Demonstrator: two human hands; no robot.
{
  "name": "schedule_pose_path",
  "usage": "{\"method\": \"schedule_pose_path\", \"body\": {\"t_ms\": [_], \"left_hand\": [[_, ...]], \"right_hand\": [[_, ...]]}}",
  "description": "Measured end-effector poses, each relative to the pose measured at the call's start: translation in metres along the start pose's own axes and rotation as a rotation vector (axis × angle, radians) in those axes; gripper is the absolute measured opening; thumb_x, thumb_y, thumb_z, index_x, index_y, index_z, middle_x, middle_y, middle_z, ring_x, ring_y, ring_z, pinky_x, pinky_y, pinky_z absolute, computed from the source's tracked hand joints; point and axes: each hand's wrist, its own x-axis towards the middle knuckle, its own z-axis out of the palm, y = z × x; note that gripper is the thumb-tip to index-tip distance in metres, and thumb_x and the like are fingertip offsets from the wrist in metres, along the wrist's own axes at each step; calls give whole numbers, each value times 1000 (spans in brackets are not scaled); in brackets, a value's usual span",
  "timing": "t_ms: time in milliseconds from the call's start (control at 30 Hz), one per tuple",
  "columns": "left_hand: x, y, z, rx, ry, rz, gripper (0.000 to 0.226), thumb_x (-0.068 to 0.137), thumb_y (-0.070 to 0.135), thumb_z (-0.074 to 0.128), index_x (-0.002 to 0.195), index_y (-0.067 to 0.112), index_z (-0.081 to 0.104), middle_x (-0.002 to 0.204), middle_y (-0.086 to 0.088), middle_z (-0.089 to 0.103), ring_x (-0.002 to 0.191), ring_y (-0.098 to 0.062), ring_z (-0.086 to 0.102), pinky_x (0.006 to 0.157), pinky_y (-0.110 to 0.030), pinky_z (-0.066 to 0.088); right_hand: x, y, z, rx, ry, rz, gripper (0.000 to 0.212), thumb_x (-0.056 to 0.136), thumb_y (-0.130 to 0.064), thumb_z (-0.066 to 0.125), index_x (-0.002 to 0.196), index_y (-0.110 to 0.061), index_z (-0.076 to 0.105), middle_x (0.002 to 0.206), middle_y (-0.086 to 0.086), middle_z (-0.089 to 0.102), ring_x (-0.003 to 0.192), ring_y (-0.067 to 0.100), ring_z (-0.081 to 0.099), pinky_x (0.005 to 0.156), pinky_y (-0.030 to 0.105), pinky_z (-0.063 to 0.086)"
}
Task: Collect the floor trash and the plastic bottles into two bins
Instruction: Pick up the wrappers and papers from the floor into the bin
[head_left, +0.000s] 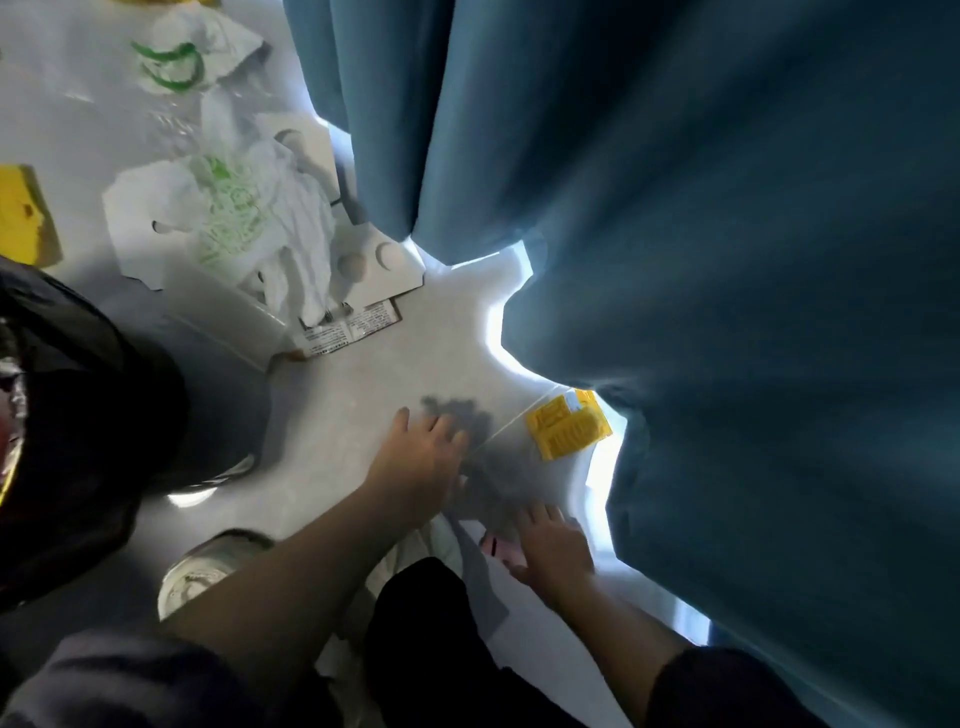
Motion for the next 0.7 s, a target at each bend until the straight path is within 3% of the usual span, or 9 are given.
{"method": "schedule_pose_path", "body": {"t_ms": [67, 100, 200, 267, 333, 433, 533, 600, 700], "left_hand": [[-2, -7, 7, -29, 54, 2, 40, 62, 40, 78, 89, 13, 66, 88, -7, 65, 74, -27, 64, 76, -44, 52], [-2, -11, 8, -37, 68, -1, 39, 63, 38, 78, 90, 12, 66, 89, -8, 65, 75, -27, 64, 76, -44, 51], [3, -24, 11, -33, 44, -54, 40, 62, 33, 80, 90, 10, 65, 89, -10, 66, 77, -29, 64, 75, -45, 51], [10, -30, 9, -37, 22, -97, 39, 61, 29, 81, 90, 8, 65, 89, -13, 66, 78, -32, 65, 76, -46, 51], [18, -29, 7, -53, 17, -110, 38, 63, 26, 81, 91, 7, 64, 91, -15, 66, 80, -34, 65, 77, -47, 50], [33, -19, 5, -61, 28, -65, 37, 61, 24, 80, 89, 8, 64, 90, -14, 66, 80, -33, 64, 72, -44, 50], [49, -11, 5, -68, 44, -46, 35, 58, 23, 80, 87, 10, 64, 88, -11, 65, 79, -30, 64, 65, -40, 49], [54, -9, 5, -78, 56, -53, 31, 59, 20, 78, 85, 10, 63, 86, -10, 64, 80, -31, 63, 64, -39, 48], [54, -16, 9, -81, 71, -50, 28, 61, 15, 77, 84, 9, 61, 85, -11, 63, 79, -31, 61, 65, -37, 48]], "right_hand": [[12, -3, 14, 79, 57, -3, 72, 14, -49, 90, 77, -19, 73, 70, -1, 64, 58, 17, 63, 42, 29, 48], [18, -2, 21, 101, 93, -7, 65, 13, -46, 91, 71, -20, 72, 68, -1, 64, 56, 17, 63, 42, 29, 48], [14, 6, 15, 154, 140, -34, 33, 52, -34, 90, 78, -22, 72, 81, -1, 65, 73, 20, 67, 59, 30, 52], [20, 17, 9, 262, 200, -8, 14, 88, -30, 64, 99, -22, 66, 96, 0, 63, 88, 22, 64, 73, 30, 45], [27, 25, -4, 412, 278, 101, 26, 98, -40, 46, 94, -17, 59, 91, 4, 62, 84, 25, 62, 70, 31, 40], [43, 41, -21, 563, 400, 218, 31, 96, -35, 50, 81, -9, 57, 89, 12, 61, 82, 30, 60, 69, 35, 43], [55, 59, -34, 570, 483, 279, 29, 94, -27, 56, 78, -2, 59, 123, 16, 56, 104, 37, 55, 82, 40, 44], [61, 63, -43, 614, 449, 295, 31, 96, -29, 51, 86, -2, 60, 145, 15, 40, 127, 36, 41, 98, 40, 39], [73, 60, -56, 610, 343, 204, 44, 93, -43, 46, 107, -5, 62, 150, 11, 33, 139, 34, 25, 104, 47, 35]]}}
